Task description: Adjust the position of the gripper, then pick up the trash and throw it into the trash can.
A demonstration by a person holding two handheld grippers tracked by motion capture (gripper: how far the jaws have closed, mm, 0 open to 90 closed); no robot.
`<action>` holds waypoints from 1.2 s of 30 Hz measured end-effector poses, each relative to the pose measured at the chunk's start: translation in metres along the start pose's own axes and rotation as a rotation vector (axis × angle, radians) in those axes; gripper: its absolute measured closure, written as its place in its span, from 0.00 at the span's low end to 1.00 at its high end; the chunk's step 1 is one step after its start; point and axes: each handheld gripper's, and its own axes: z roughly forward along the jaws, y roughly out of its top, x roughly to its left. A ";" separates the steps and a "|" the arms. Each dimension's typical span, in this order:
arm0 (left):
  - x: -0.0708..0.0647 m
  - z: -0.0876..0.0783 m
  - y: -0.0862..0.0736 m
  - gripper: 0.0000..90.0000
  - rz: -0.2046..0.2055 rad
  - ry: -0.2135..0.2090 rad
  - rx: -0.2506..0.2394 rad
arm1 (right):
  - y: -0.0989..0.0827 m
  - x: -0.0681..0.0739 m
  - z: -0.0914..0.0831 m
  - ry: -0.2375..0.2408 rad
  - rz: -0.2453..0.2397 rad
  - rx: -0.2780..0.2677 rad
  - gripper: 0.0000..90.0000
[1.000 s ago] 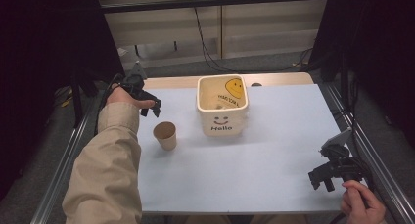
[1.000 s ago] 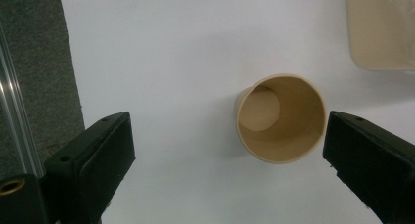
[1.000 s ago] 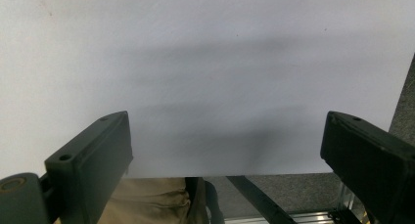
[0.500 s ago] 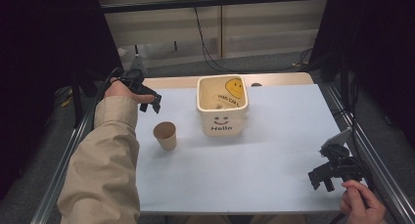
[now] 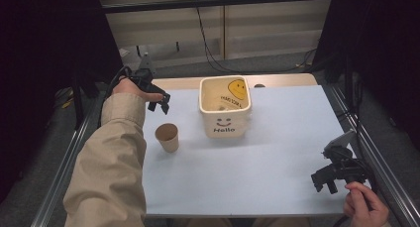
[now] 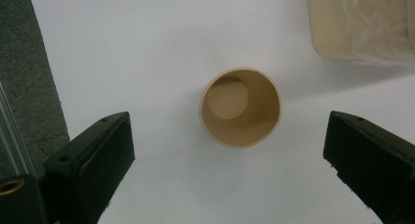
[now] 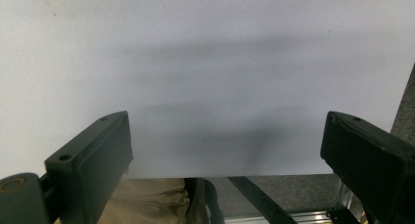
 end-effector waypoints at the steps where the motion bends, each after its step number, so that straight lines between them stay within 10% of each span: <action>1: -0.001 -0.001 0.000 0.05 0.002 0.002 -0.002 | 0.000 0.000 0.000 0.000 0.001 0.001 0.06; 20: -0.011 0.006 0.001 0.04 -0.031 0.024 -0.014 | 0.000 0.000 -0.002 0.004 0.004 0.000 0.06; 36: -0.017 0.047 -0.003 0.04 -0.048 0.055 -0.029 | 0.000 0.002 -0.004 0.016 0.022 0.001 0.06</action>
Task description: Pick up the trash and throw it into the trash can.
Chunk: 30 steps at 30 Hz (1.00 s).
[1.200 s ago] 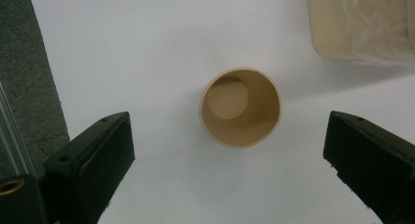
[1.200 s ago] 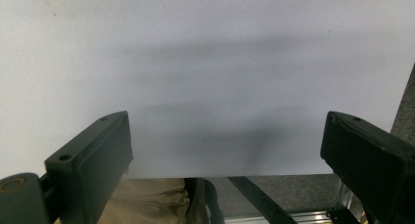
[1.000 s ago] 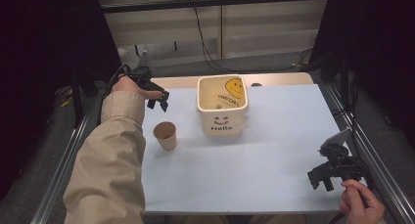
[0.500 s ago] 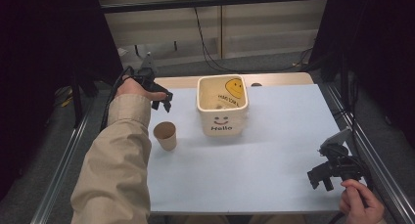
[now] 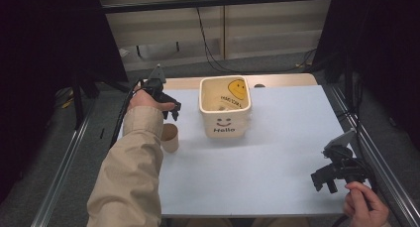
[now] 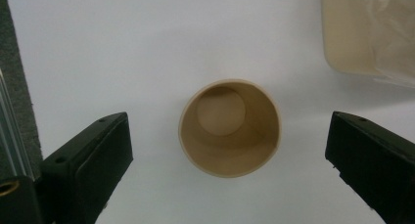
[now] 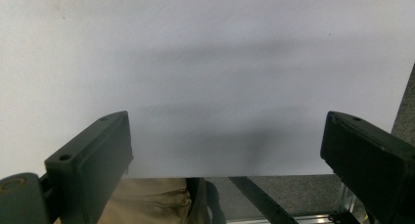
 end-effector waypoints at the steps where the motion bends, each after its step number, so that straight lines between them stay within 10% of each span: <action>1: 0.001 0.002 0.000 0.04 0.001 0.003 0.004 | 0.000 -0.001 0.000 -0.007 -0.016 -0.003 0.06; 18: -0.003 0.048 -0.011 0.06 0.006 0.013 0.049 | 0.000 0.000 0.001 -0.007 -0.028 -0.007 0.06; 30: -0.004 0.052 -0.015 0.21 -0.030 0.000 0.070 | 0.000 0.001 0.001 -0.009 -0.030 -0.008 0.06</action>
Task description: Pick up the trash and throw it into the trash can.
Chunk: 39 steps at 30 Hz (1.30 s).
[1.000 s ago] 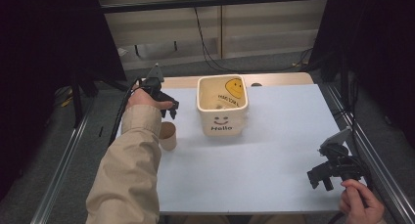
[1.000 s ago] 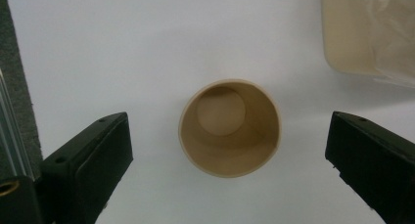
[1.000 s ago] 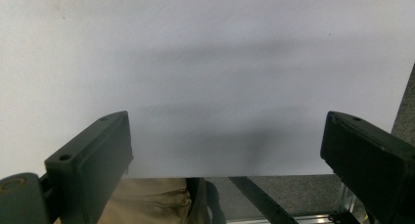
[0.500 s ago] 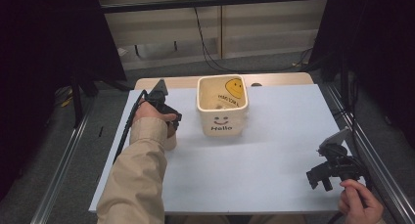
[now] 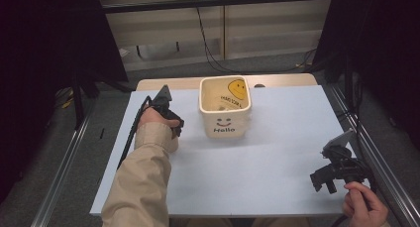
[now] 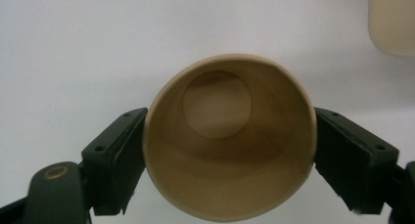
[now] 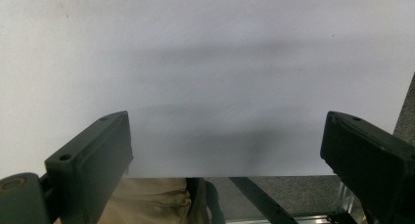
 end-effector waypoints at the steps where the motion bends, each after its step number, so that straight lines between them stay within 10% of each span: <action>1: 0.001 -0.001 0.000 0.21 0.004 -0.004 -0.001 | 0.000 0.000 -0.001 -0.001 -0.001 0.001 0.06; 39: -0.019 -0.159 0.029 0.23 0.070 -0.052 -0.035 | 0.001 0.001 -0.001 0.001 -0.001 -0.002 0.06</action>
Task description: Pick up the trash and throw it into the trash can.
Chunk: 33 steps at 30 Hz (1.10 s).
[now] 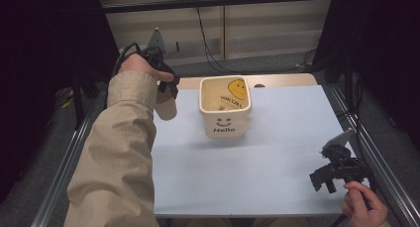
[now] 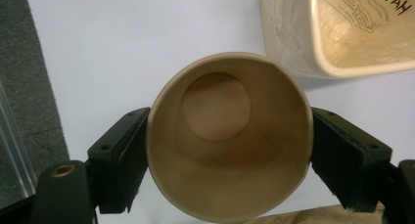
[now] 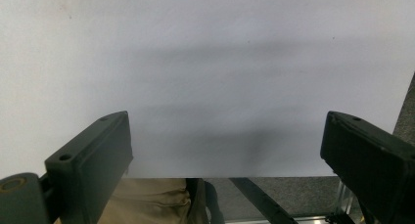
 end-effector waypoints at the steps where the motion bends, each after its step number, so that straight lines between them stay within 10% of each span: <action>1: -0.001 -0.003 0.001 0.23 -0.002 0.002 0.000 | 0.000 0.000 0.000 -0.002 0.002 0.001 0.06; 33: -0.022 -0.048 0.030 0.23 0.029 0.003 0.012 | 0.000 0.000 0.000 -0.006 -0.002 -0.002 0.06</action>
